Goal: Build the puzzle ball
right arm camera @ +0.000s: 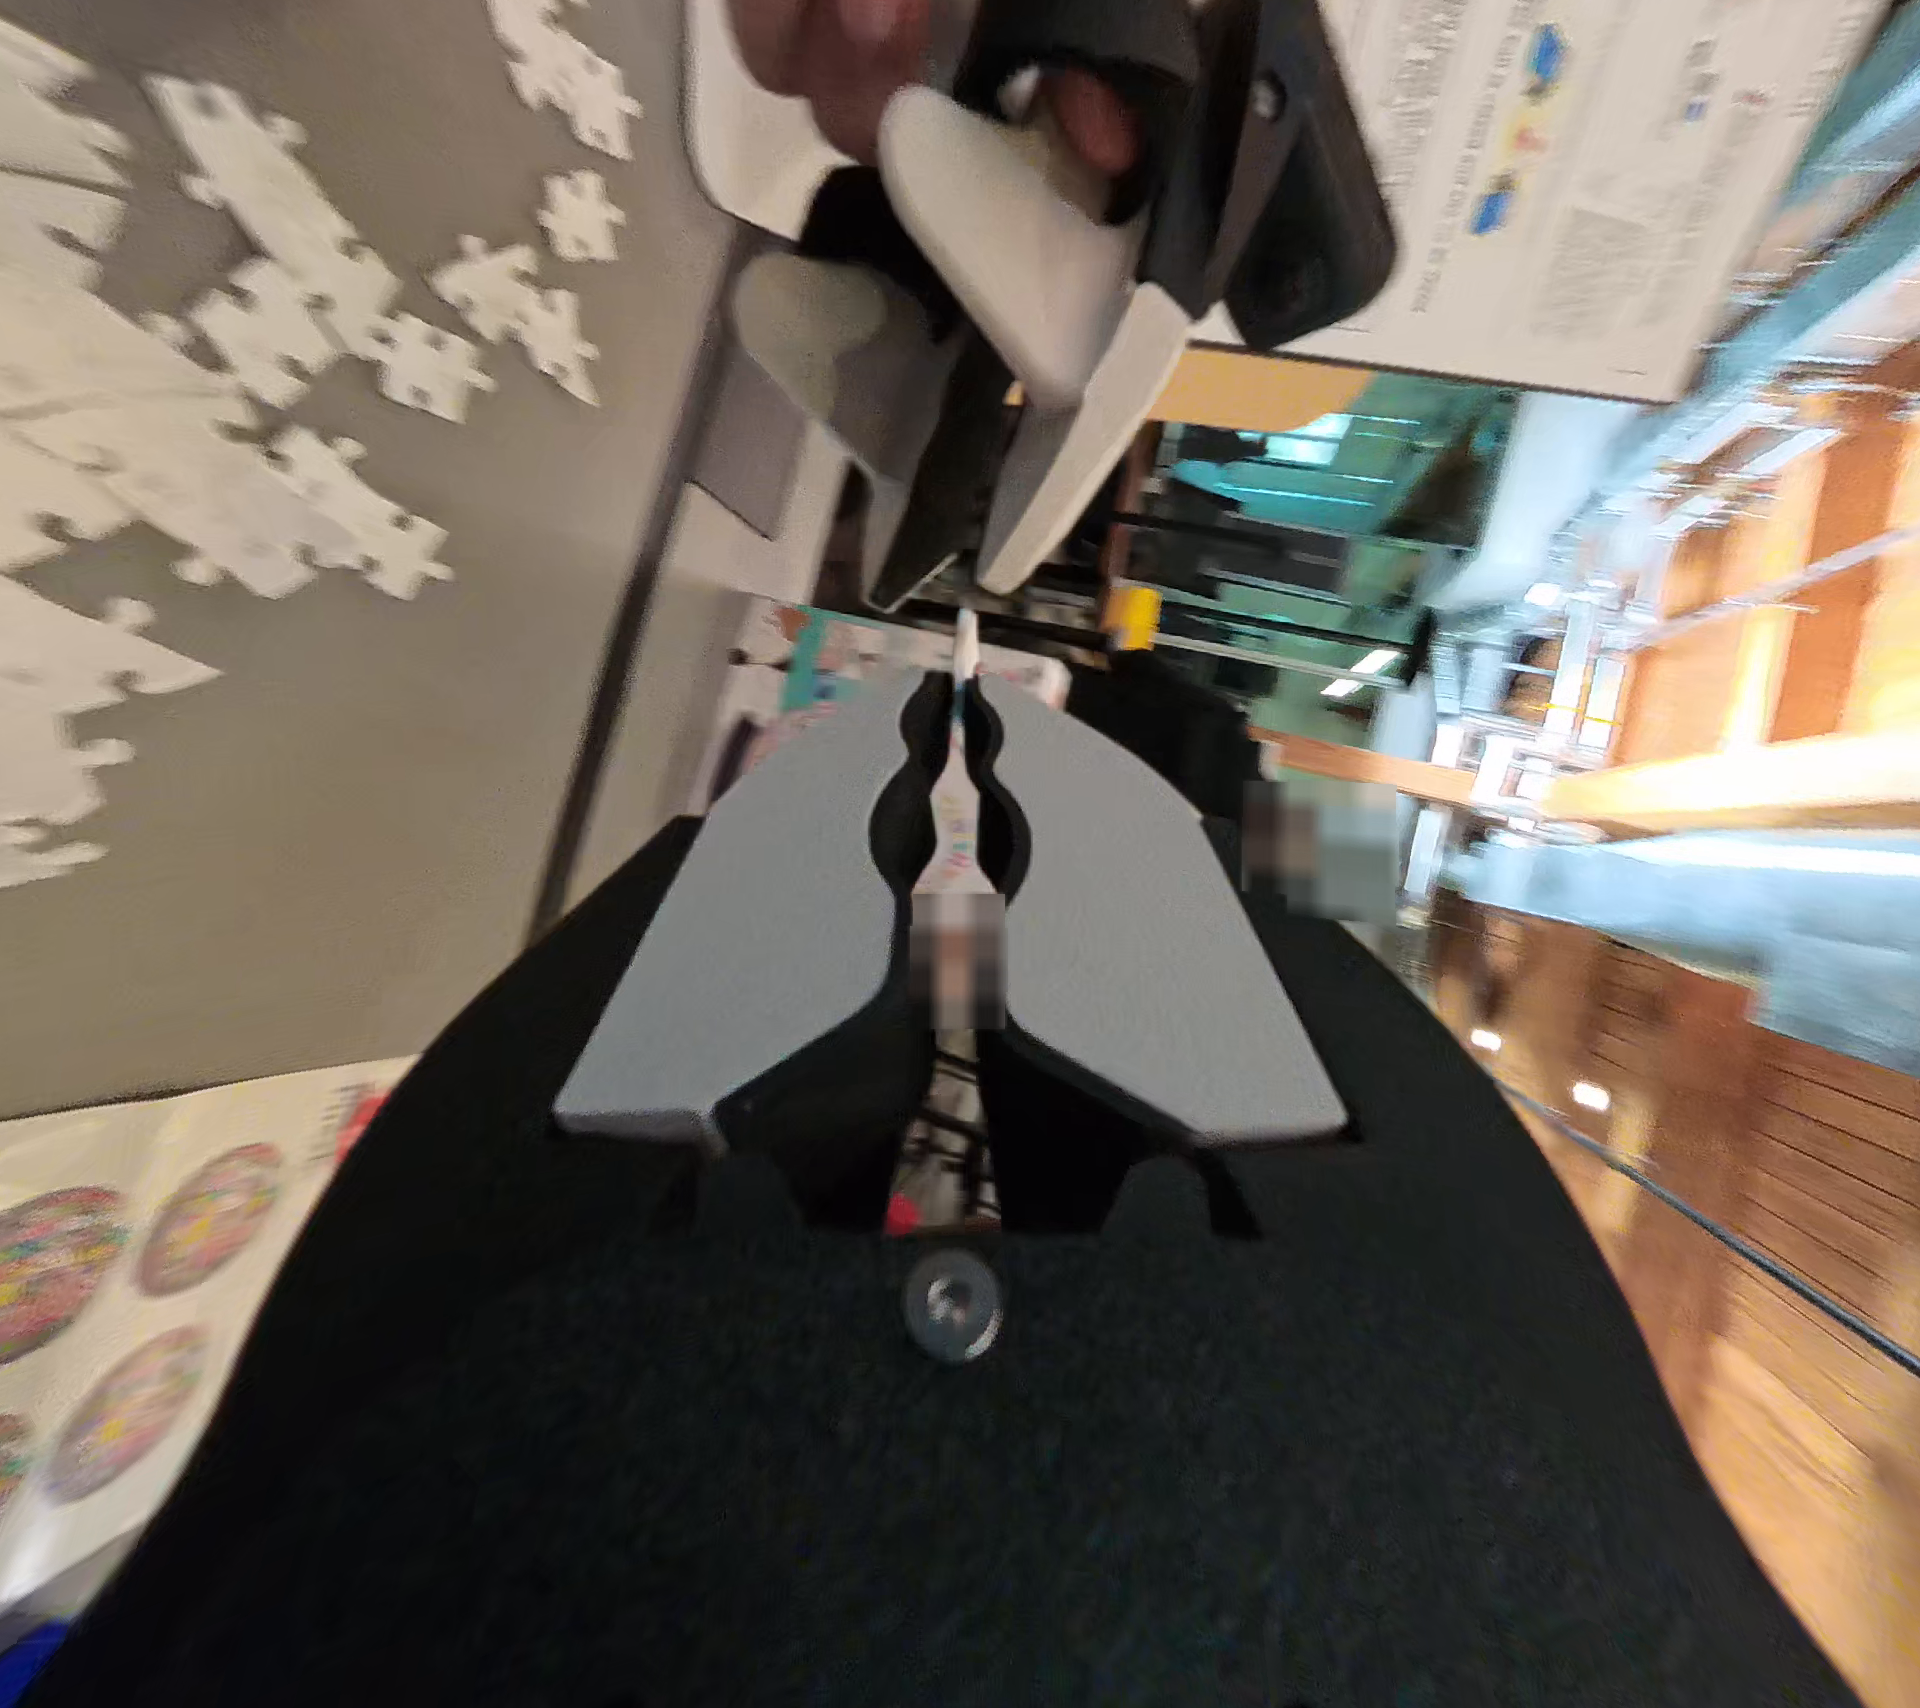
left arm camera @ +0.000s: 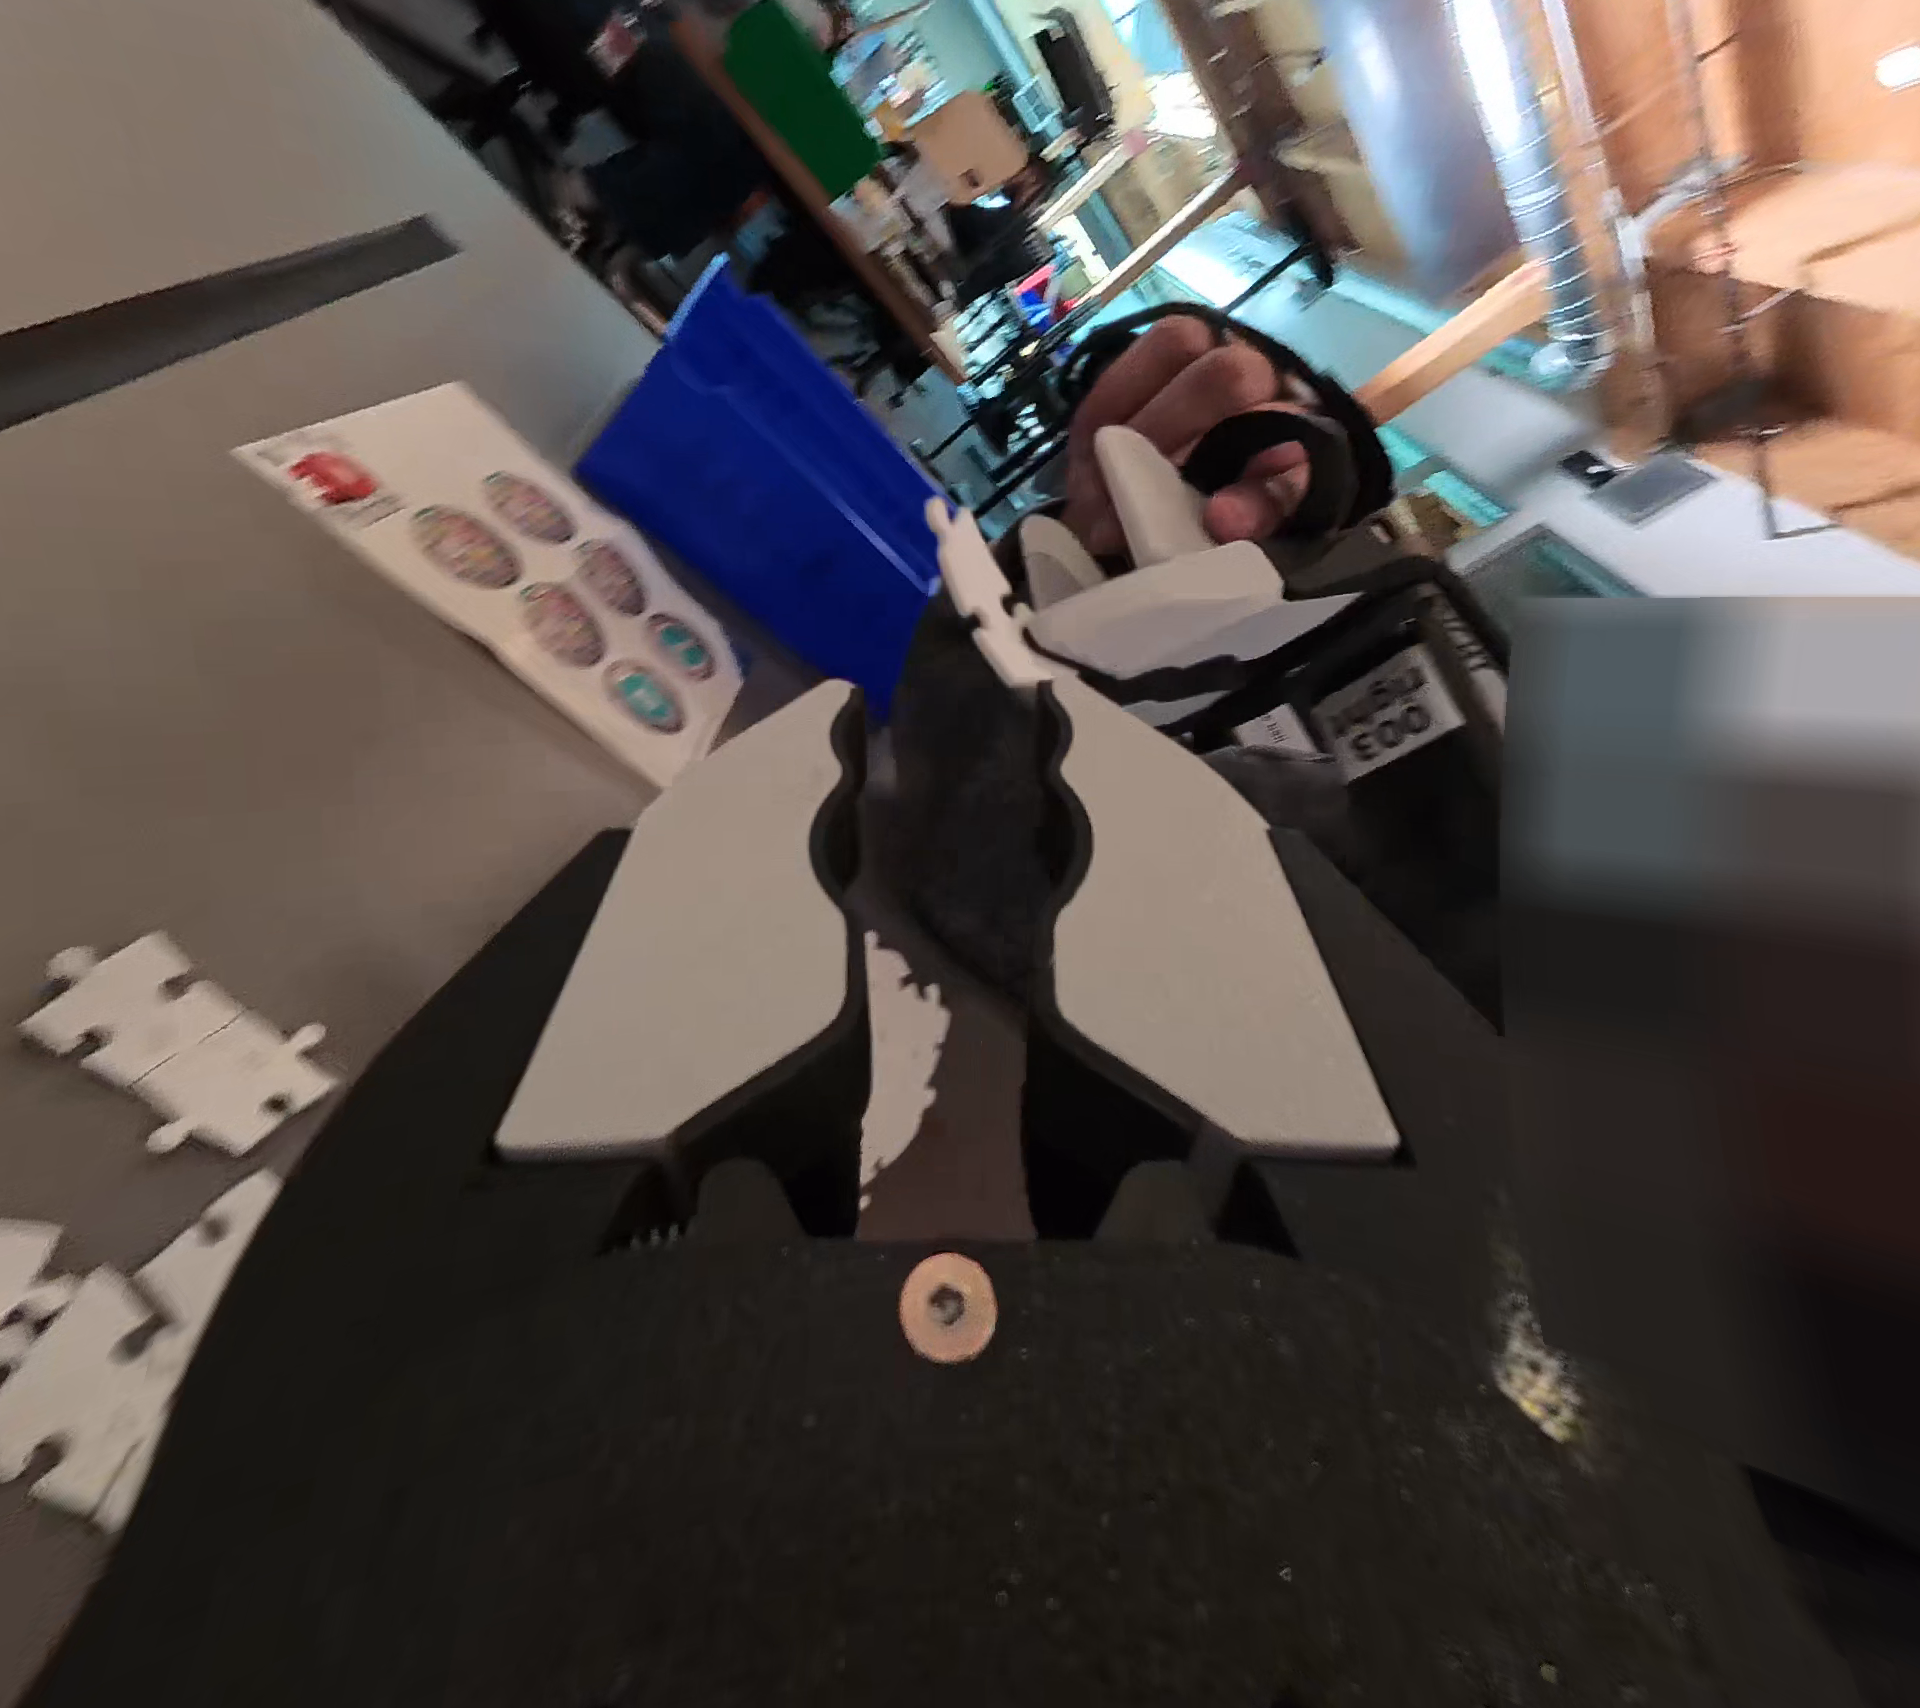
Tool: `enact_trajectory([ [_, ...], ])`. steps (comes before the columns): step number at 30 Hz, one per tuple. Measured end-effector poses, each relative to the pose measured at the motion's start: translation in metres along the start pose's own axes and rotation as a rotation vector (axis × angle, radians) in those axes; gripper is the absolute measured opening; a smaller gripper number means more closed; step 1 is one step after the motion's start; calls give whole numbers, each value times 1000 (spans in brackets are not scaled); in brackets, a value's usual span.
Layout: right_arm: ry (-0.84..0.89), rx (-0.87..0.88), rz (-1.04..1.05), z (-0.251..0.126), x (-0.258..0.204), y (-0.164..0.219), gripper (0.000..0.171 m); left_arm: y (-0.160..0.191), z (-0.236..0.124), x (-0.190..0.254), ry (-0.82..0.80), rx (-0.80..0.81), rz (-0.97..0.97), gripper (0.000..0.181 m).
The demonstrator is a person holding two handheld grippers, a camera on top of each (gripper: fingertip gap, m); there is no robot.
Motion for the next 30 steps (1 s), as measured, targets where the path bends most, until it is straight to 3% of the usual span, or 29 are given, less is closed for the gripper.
enact_trajectory([
  [4, 78, 74, -27, -11, 2, -9, 2, -2, 8, 14, 90, 0, 32, 31],
  [5, 83, 48, -39, -10, 2, -9, 2, -2, 8, 16, 111, 5, 41, 28],
  [6, 96, 32, -48, -10, 2, -9, 2, -3, 8, 17, 118, 14, 50, 10],
  [8, 85, 57, -28, -8, 1, -8, 5, -3, 6, 17, 102, 22, 58, 5],
  [12, -123, 162, 170, -3, 2, 3, 13, -6, 0, 20, -40, 53, 138, 2],
  [16, -438, 256, 612, 6, 22, 31, 27, -8, 0, 28, -259, 26, 282, 2],
  [18, -622, 301, 792, 14, 29, 42, 26, -9, 4, 36, -372, 1, 378, 2],
  [20, -719, 388, 941, 18, 36, 53, 5, -8, 8, 42, -431, -22, 434, 2],
  [21, -765, 449, 995, 18, 38, 57, 3, -8, 10, 44, -436, -31, 446, 2],
  [24, -885, 557, 1048, 20, 38, 63, 8, -8, 14, 46, -433, -44, 455, 2],
  [30, -831, 460, 962, 22, 30, 56, 11, -7, 18, 45, -419, -60, 453, 2],
])
Point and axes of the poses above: each gripper's, where its closed fingertips meet, z out along the fingers, y out of its underside, x = y × z across the jaws, the point moved 9 cm from there along -z, back along the fingers, and after that the axes turned 14 degrees about -x, right-handed, at the moved point
